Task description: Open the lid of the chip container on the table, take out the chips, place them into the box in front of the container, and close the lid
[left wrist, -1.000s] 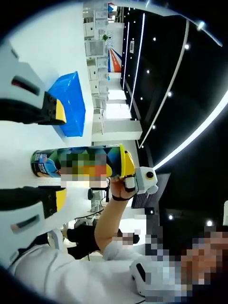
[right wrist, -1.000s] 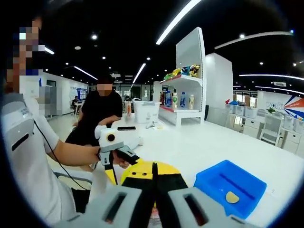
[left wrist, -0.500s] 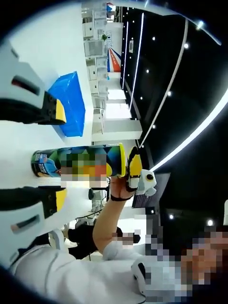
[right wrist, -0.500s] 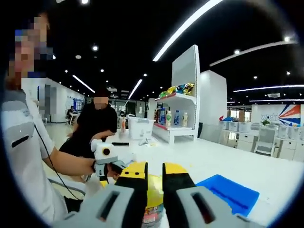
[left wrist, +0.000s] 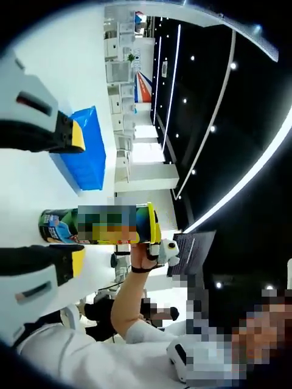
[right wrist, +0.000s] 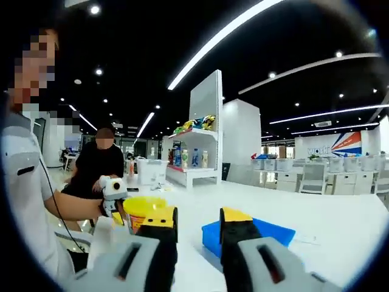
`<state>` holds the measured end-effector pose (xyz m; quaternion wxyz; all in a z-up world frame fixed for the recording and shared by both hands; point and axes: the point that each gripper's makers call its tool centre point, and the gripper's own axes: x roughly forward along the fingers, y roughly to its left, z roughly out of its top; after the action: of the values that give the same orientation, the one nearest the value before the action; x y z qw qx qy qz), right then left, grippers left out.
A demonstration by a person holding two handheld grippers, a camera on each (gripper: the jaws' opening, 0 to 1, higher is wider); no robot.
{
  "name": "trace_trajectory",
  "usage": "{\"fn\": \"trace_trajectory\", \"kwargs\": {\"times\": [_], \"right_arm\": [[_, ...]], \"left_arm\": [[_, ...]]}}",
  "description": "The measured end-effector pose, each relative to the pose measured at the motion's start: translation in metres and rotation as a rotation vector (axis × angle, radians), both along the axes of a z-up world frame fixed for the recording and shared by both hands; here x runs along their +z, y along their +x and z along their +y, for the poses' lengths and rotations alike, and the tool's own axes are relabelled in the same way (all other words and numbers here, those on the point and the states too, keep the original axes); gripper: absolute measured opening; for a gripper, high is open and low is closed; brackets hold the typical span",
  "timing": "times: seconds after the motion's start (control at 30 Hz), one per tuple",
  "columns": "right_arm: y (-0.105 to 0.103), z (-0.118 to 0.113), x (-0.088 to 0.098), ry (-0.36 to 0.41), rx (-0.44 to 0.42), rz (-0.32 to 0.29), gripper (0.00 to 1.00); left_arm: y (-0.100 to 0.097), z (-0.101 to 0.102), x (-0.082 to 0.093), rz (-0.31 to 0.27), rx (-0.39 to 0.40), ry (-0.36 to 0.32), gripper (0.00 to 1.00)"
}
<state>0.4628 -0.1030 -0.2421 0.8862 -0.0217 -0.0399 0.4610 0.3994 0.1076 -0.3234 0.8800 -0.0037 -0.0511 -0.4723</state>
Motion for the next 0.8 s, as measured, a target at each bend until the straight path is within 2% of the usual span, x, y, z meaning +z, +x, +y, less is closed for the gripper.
{"fn": "trace_trajectory", "kwargs": {"times": [0.03, 0.07, 0.13, 0.23, 0.33, 0.53, 0.6, 0.7, 0.8], "right_arm": [[0.002, -0.003, -0.004, -0.003, -0.010, 0.005, 0.32], [0.010, -0.013, -0.014, -0.018, -0.063, 0.030, 0.35], [0.023, -0.027, -0.037, -0.092, -0.135, 0.058, 0.37], [0.031, -0.035, -0.064, -0.142, -0.164, 0.103, 0.41], [0.039, -0.042, -0.087, -0.146, -0.192, 0.180, 0.40], [0.052, -0.046, -0.109, -0.179, -0.215, 0.196, 0.41], [0.057, -0.047, -0.118, -0.221, -0.222, 0.181, 0.42], [0.063, -0.045, -0.128, -0.241, -0.224, 0.178, 0.45], [0.067, -0.042, -0.134, -0.244, -0.216, 0.180, 0.46]], "left_arm": [[0.006, 0.004, 0.001, 0.001, 0.027, -0.007, 0.64], [0.011, 0.006, 0.000, 0.002, 0.047, -0.008, 0.65], [0.021, 0.010, -0.003, 0.008, 0.076, -0.002, 0.67], [0.032, 0.010, -0.003, -0.014, 0.110, 0.014, 0.69], [0.042, 0.005, -0.005, 0.013, 0.102, -0.004, 0.73], [0.065, -0.005, -0.018, 0.041, 0.112, 0.041, 0.74], [0.082, -0.003, -0.029, 0.044, 0.160, 0.078, 0.74], [0.097, -0.004, -0.044, 0.060, 0.185, 0.132, 0.75], [0.105, -0.007, -0.053, 0.083, 0.179, 0.132, 0.75]]}}
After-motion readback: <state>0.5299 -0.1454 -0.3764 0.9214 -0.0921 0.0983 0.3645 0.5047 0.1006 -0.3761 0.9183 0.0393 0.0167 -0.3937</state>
